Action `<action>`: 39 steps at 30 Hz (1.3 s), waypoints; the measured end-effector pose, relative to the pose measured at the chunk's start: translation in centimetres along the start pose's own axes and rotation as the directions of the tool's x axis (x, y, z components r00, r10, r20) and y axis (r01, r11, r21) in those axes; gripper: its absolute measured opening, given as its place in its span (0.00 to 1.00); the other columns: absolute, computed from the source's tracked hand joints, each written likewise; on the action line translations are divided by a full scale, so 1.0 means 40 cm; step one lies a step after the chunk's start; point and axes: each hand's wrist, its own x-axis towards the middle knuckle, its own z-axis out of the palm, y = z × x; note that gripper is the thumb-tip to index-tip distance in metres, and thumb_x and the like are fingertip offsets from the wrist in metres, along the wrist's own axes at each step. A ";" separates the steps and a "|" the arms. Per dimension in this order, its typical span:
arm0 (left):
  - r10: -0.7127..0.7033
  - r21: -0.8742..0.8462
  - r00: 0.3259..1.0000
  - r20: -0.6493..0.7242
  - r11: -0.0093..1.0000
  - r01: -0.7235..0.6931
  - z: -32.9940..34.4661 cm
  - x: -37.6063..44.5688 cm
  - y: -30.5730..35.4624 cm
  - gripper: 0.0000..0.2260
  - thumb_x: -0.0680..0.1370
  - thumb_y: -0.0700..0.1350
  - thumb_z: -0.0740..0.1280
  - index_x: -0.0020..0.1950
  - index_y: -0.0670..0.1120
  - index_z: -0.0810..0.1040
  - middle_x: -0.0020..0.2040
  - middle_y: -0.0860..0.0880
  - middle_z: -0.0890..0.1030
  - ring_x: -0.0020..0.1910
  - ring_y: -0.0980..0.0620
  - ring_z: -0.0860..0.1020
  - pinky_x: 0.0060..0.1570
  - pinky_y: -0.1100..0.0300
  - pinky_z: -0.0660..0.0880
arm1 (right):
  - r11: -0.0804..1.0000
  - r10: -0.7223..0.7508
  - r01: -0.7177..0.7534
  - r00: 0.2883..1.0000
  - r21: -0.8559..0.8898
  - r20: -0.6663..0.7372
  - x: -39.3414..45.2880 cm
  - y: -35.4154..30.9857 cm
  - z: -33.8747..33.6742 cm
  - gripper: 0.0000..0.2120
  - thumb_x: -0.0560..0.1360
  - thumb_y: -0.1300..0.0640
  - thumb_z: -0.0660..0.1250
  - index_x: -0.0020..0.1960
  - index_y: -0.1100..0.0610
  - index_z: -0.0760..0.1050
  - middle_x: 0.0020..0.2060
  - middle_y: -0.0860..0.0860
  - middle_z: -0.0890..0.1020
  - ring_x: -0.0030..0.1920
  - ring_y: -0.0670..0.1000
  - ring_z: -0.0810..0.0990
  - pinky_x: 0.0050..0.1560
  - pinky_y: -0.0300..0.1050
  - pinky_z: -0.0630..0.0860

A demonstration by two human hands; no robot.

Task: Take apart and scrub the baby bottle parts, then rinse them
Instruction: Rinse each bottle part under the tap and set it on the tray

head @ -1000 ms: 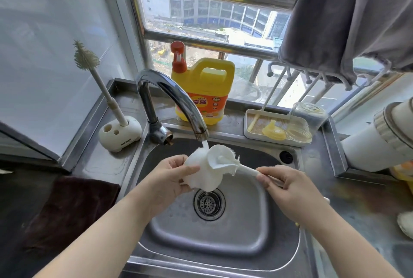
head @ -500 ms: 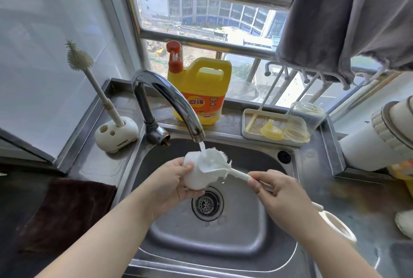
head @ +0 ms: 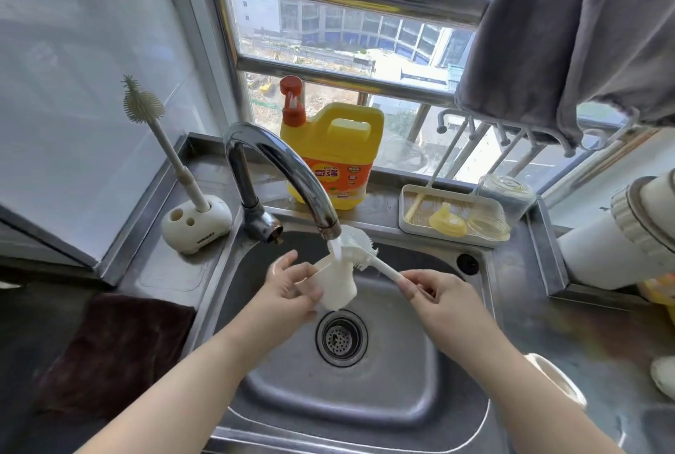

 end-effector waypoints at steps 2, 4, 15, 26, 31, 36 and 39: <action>-0.043 -0.192 0.998 0.048 0.980 0.051 -0.001 -0.008 0.002 0.04 0.64 0.49 0.74 0.35 0.52 0.80 0.68 0.53 0.65 0.64 0.50 0.71 0.52 0.55 0.77 | 1.000 0.002 -0.003 1.000 0.026 0.007 0.000 -0.005 0.007 0.09 0.76 0.47 0.64 0.52 0.46 0.81 0.29 0.38 0.75 0.32 0.34 0.73 0.32 0.27 0.67; -0.001 -0.219 1.000 0.022 0.976 0.006 -0.005 -0.006 -0.007 0.15 0.59 0.55 0.74 0.37 0.47 0.77 0.58 0.53 0.71 0.56 0.52 0.75 0.52 0.54 0.76 | 0.999 -0.007 0.007 1.000 0.033 0.025 -0.007 -0.003 0.006 0.09 0.76 0.47 0.64 0.51 0.46 0.81 0.27 0.38 0.74 0.31 0.33 0.73 0.33 0.26 0.68; 0.060 0.169 0.997 0.042 0.983 -0.066 -0.022 -0.005 0.014 0.31 0.59 0.44 0.81 0.53 0.56 0.66 0.52 0.48 0.76 0.46 0.54 0.77 0.40 0.65 0.76 | 0.891 -0.116 0.183 0.977 -0.415 0.181 -0.012 -0.034 -0.060 0.11 0.78 0.44 0.60 0.56 0.41 0.78 0.47 0.43 0.79 0.52 0.45 0.77 0.50 0.43 0.74; 0.124 0.263 0.984 0.126 0.952 -0.154 -0.029 0.018 0.014 0.37 0.57 0.47 0.81 0.63 0.57 0.71 0.57 0.52 0.78 0.54 0.55 0.78 0.53 0.65 0.75 | 0.777 -0.127 0.365 0.889 -0.512 0.441 0.041 -0.097 -0.060 0.11 0.79 0.48 0.58 0.53 0.47 0.78 0.46 0.46 0.80 0.47 0.52 0.78 0.47 0.46 0.76; 0.138 0.230 0.980 0.141 0.959 -0.168 -0.022 0.020 0.022 0.33 0.61 0.38 0.80 0.61 0.56 0.72 0.53 0.50 0.80 0.50 0.56 0.79 0.50 0.68 0.75 | 0.682 -0.241 0.414 0.905 -0.602 0.350 0.056 -0.096 -0.070 0.09 0.79 0.49 0.58 0.52 0.44 0.77 0.43 0.43 0.76 0.47 0.50 0.78 0.41 0.44 0.73; 0.107 0.200 0.975 0.196 0.969 -0.146 -0.026 0.031 0.024 0.33 0.58 0.43 0.79 0.58 0.63 0.72 0.54 0.50 0.80 0.53 0.52 0.79 0.52 0.60 0.77 | 0.559 -0.452 0.448 0.870 -0.698 0.197 0.048 -0.100 -0.059 0.10 0.64 0.55 0.76 0.33 0.47 0.74 0.29 0.45 0.66 0.27 0.50 0.74 0.25 0.37 0.52; 0.135 0.226 0.978 0.160 0.959 -0.169 -0.029 0.037 0.019 0.35 0.59 0.43 0.79 0.60 0.61 0.70 0.54 0.51 0.79 0.53 0.54 0.78 0.50 0.65 0.75 | 0.694 -0.281 0.376 0.927 -0.614 0.250 0.036 -0.078 -0.038 0.06 0.76 0.53 0.60 0.46 0.47 0.76 0.39 0.44 0.74 0.42 0.53 0.77 0.35 0.43 0.66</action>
